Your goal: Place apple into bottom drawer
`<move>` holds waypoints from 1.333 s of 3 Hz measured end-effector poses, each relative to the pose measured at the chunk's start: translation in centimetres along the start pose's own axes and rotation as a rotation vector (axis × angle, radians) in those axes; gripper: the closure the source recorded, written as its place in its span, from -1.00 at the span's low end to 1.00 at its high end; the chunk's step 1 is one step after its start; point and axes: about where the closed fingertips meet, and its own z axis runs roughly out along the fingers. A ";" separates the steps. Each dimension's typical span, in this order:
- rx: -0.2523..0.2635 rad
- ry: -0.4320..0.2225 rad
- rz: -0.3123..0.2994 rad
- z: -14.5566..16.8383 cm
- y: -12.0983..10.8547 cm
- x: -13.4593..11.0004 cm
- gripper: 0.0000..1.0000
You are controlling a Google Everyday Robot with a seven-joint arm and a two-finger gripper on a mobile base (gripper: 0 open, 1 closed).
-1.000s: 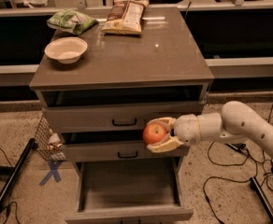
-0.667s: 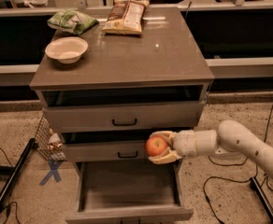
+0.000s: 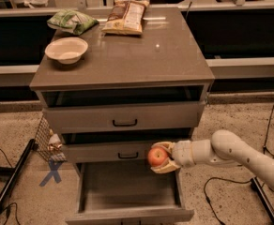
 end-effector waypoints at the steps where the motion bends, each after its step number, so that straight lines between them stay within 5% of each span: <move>1: -0.012 0.094 -0.149 1.9 0.1 5.1 1.00; 2: -0.065 0.167 -0.270 3.0 0.5 8.6 1.00; 3: -0.071 0.173 -0.283 3.0 0.6 8.8 1.00; 4: -0.135 0.149 -0.222 4.1 1.1 10.3 1.00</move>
Offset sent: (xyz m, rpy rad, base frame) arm 0.0099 -0.0292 -0.1312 -0.3345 -0.2787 0.2588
